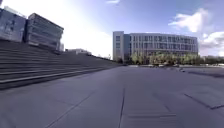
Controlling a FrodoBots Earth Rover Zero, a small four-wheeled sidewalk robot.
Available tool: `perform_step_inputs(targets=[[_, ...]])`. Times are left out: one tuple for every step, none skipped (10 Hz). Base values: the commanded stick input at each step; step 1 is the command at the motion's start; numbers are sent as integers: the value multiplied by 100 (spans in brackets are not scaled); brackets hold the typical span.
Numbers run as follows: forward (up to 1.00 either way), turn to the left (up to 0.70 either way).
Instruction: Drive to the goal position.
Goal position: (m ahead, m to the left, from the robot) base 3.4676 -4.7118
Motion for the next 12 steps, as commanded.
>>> perform_step_inputs(targets=[[70, -13], [70, -12], [70, -5], [70, 0], [70, -9], [70, -14], [70, -14], [70, -14], [70, -14], [70, -14], [70, -14], [70, -14]])
